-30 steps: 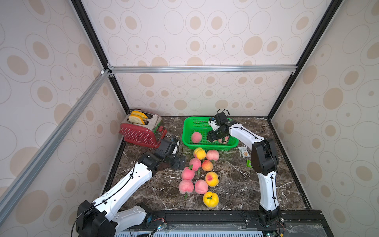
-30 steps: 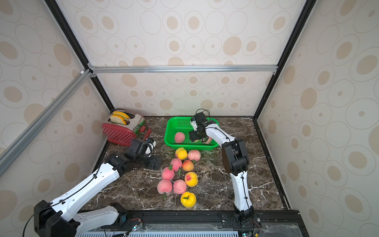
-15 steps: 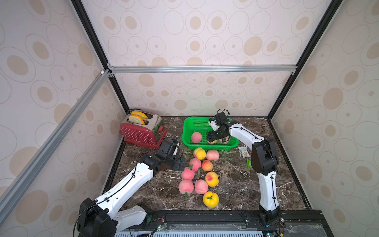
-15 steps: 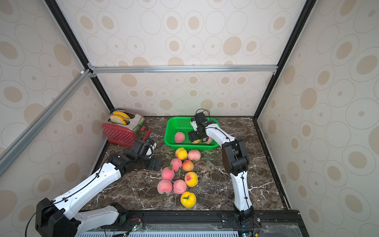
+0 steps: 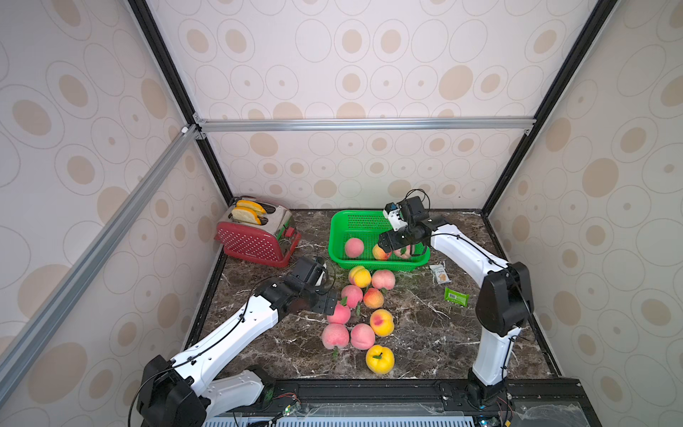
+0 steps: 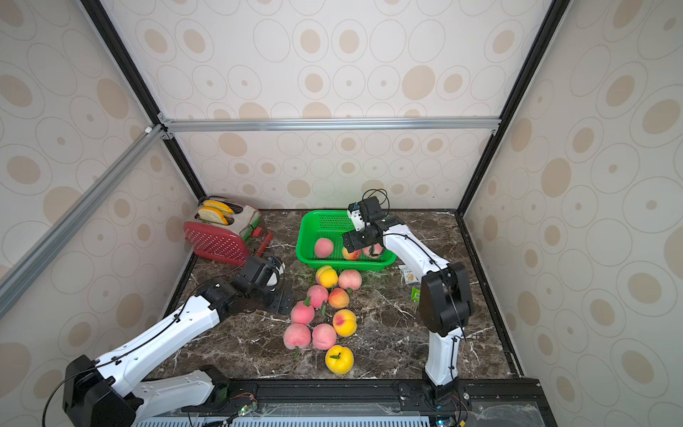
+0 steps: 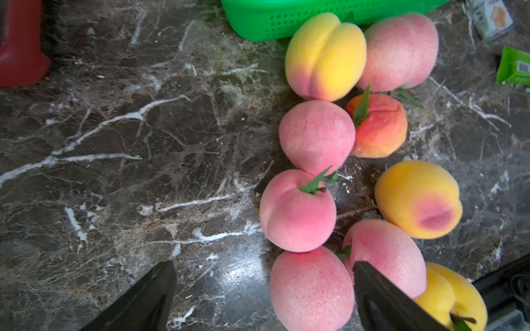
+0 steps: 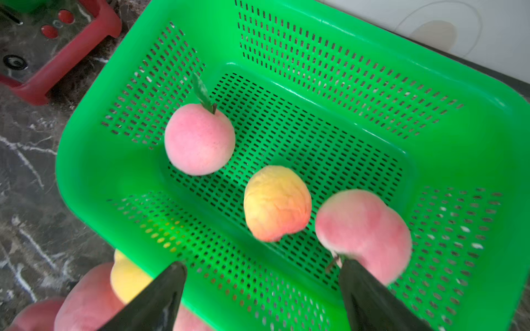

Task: Put the peaches into the basket
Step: Place the peach in the basket, then pick up the peach from the center of the board.

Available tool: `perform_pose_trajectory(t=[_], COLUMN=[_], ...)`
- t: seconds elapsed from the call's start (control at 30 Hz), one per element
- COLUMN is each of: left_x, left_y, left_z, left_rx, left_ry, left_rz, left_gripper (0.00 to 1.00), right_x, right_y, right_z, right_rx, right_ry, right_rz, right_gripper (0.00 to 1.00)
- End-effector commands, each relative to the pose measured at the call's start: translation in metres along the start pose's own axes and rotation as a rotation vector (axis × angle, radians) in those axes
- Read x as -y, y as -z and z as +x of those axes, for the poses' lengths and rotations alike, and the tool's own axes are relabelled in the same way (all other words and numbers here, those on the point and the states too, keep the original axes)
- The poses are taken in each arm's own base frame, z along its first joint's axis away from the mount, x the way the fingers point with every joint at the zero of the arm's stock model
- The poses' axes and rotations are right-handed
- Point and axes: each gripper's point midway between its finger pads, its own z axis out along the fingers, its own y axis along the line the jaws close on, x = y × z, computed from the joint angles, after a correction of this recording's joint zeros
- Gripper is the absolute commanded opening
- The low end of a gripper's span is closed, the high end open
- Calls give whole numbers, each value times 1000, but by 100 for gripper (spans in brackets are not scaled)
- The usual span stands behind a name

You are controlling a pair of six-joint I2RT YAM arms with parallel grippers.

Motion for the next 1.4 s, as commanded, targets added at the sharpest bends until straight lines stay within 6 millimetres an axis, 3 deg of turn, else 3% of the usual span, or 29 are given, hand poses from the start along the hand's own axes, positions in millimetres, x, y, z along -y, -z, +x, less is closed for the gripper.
perform_pose_trajectory(t=[0.0,0.27,0.43,0.6,1.0,1.37], left_x=[4,6,9,28,32,34], left_y=[5,-7,-12,-19,-36,-48], left_z=[15,60,77,84,88,95], left_rx=[-20,-91,-106,-93,-104,-125], left_ry=[12,42,66,102,110,122], left_rz=[-15,-15,8,135,154,159], left_gripper=[99,99,99,99,99,99], right_x=[-9,-45,-64,-69,-64,-55], right_y=[27,81,97,105,99,112], right_z=[17,75,104,125,155,152], right_rx=[21,39,44,46,21,65], right_ry=[41,103,95,73,30,36], right_rz=[5,-14,-26,-39,-28,22], right_gripper=[90,95,97,98,99,100])
